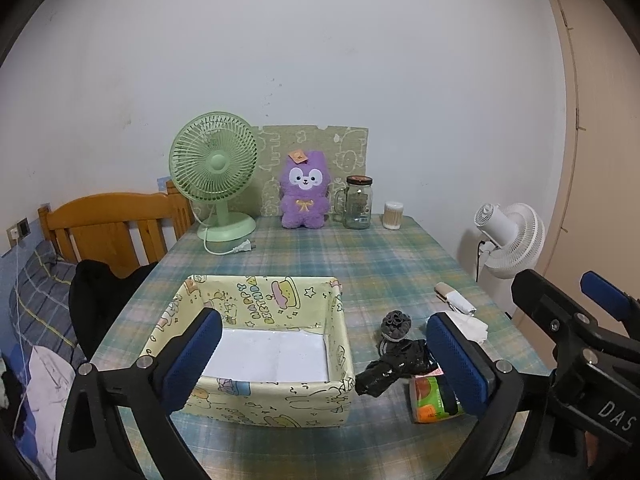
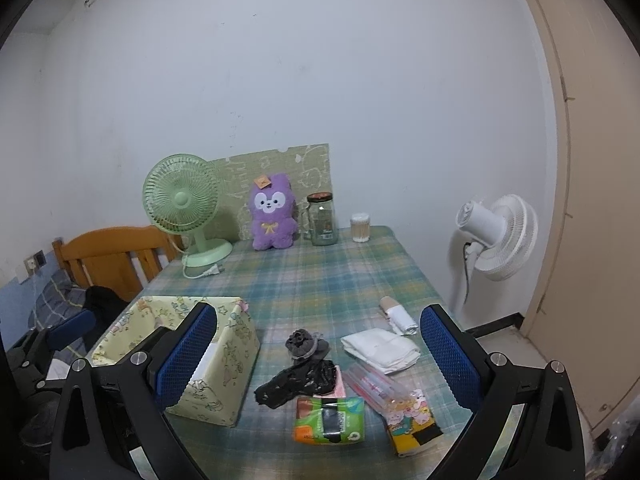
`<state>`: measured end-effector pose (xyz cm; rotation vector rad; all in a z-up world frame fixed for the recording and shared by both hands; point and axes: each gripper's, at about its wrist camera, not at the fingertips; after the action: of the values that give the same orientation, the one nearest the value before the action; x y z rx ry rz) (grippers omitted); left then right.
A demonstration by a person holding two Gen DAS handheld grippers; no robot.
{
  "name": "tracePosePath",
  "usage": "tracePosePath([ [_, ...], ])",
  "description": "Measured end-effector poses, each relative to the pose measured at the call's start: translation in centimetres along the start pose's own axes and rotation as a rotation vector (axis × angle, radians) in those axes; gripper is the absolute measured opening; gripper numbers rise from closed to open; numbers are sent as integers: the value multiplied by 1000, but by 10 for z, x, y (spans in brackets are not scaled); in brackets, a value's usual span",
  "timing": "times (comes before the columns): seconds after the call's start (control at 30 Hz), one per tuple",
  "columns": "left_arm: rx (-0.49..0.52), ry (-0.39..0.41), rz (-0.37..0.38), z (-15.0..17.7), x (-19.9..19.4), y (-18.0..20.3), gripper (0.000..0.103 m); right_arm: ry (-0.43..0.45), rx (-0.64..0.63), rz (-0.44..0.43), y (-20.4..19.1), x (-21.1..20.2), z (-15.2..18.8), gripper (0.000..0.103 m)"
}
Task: Organize soft objects
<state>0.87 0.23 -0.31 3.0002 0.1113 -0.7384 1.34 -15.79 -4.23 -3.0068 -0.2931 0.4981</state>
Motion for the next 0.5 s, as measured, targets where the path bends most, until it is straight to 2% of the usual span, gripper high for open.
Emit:
tracePosePath([
  [0.5,4,10,9,5,-2,4,103,-11,6,1,1,0,-2,103],
])
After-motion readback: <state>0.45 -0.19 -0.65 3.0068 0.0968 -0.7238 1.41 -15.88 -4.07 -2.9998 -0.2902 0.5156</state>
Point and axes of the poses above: each gripper's, at about its wrist camera, not at the fingertips, and x roughly the way its jaws point, y to its right, z to its underside, and after that the axes turned 1 degree about -y, right-handed
